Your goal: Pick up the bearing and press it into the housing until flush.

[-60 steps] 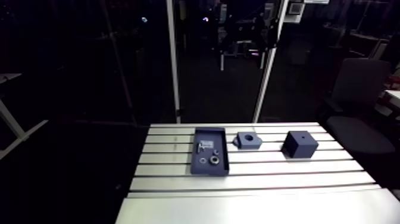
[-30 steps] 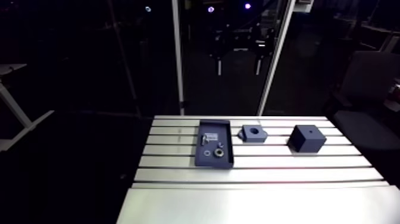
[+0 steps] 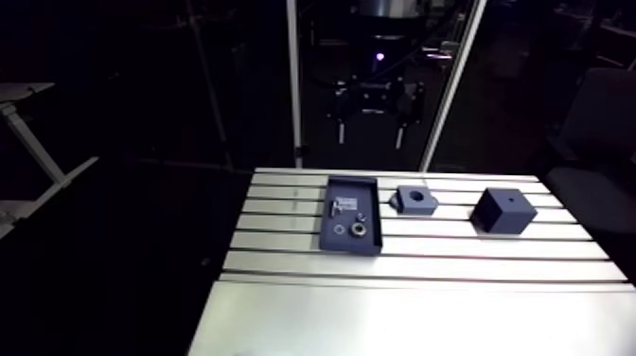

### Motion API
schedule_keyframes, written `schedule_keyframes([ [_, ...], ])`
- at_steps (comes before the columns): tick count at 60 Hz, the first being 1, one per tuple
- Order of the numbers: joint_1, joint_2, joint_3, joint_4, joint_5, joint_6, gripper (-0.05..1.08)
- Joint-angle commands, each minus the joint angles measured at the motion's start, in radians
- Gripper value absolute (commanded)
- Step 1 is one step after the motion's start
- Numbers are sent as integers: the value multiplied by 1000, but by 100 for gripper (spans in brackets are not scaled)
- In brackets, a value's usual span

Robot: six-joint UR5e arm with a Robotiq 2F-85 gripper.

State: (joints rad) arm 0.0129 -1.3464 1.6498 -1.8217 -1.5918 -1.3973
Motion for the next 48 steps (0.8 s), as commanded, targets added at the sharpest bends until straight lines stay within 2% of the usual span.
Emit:
schedule_keyframes([
  [1, 1, 15, 44, -59, 34, 75, 1],
  [13, 1, 41, 76, -77, 43, 90, 1],
  [32, 1, 60, 105, -128, 42, 82, 1],
  [48, 1, 79, 129, -161, 37, 87, 24],
])
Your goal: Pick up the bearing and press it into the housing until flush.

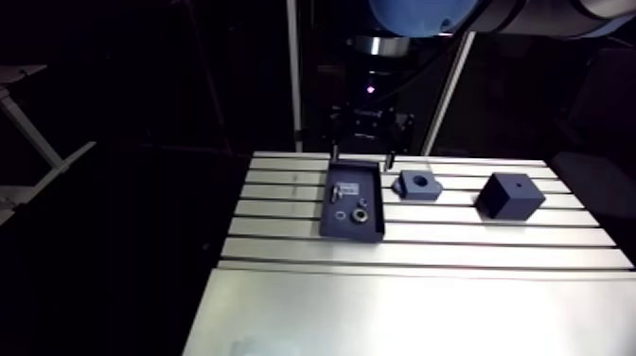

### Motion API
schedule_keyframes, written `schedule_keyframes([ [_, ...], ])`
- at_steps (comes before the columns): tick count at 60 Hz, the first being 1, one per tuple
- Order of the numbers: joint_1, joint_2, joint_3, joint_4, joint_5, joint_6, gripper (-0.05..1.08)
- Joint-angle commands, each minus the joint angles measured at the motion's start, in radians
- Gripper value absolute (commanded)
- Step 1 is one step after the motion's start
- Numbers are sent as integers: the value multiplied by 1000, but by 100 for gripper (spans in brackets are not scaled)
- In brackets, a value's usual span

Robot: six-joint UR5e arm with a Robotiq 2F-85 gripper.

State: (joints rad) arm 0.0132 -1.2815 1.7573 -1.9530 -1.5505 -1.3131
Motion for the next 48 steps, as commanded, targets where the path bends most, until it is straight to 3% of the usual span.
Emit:
schedule_keyframes([
  [1, 1, 14, 22, -30, -4, 2, 24],
  [15, 1, 39, 56, -93, -10, -1, 38],
  [48, -1, 75, 92, -162, -12, -5, 44],
])
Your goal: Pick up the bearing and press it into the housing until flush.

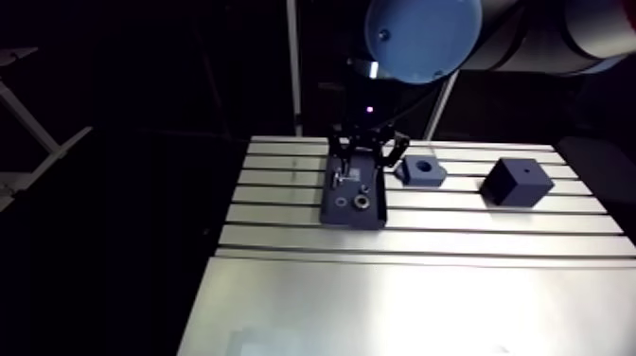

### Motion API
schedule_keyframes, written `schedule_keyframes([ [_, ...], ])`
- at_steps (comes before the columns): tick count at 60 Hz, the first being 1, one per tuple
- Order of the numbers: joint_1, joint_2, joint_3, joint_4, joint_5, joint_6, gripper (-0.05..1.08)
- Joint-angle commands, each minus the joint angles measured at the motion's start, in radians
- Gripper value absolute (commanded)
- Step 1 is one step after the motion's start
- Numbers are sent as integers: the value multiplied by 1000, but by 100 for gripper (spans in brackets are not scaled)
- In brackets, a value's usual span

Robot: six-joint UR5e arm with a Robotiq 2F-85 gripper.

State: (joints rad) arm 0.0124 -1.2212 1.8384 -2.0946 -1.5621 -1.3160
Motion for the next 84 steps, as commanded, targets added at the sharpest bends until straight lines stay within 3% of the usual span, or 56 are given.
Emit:
schedule_keyframes([
  [1, 0, 14, 11, -21, 0, -2, 44],
  [33, 0, 34, 23, -32, -2, -4, 42],
  [53, -2, 47, 31, -50, -26, -7, 42],
  [84, -5, 70, 37, -61, -26, -10, 43],
])
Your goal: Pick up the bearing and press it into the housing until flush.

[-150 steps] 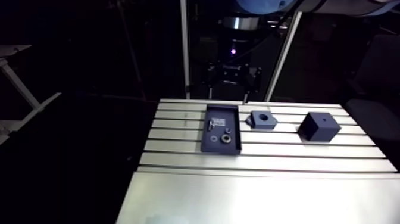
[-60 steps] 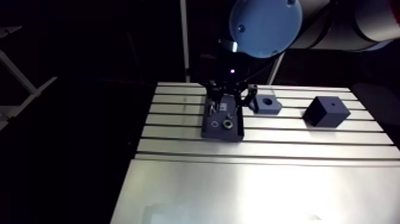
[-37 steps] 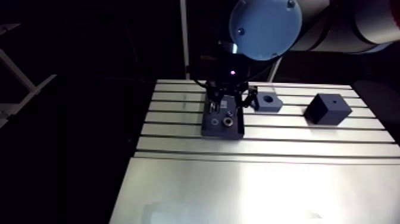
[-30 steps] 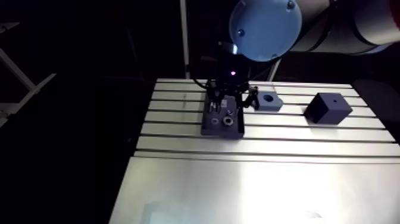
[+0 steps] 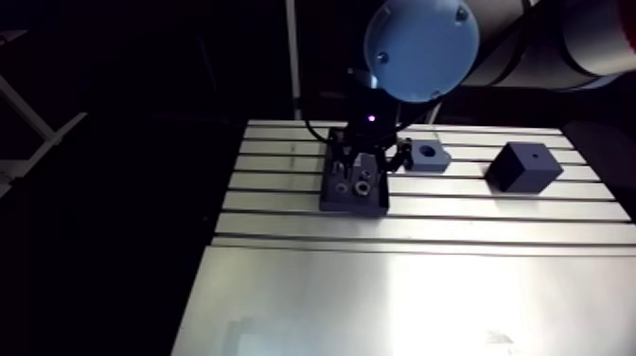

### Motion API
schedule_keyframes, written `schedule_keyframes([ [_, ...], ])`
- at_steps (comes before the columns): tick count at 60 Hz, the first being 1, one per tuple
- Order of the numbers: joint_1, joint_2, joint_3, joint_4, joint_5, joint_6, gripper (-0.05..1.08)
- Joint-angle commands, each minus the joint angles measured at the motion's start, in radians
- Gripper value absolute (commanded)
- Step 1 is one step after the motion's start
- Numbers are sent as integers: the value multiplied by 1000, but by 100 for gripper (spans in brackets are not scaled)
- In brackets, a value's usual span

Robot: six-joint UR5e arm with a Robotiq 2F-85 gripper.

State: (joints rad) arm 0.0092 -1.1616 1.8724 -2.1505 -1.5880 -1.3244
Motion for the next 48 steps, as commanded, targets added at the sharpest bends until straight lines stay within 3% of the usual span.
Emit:
schedule_keyframes([
  [1, -2, 10, 3, -10, 1, -2, 42],
  [48, -2, 21, 9, -36, 3, -3, 43],
])
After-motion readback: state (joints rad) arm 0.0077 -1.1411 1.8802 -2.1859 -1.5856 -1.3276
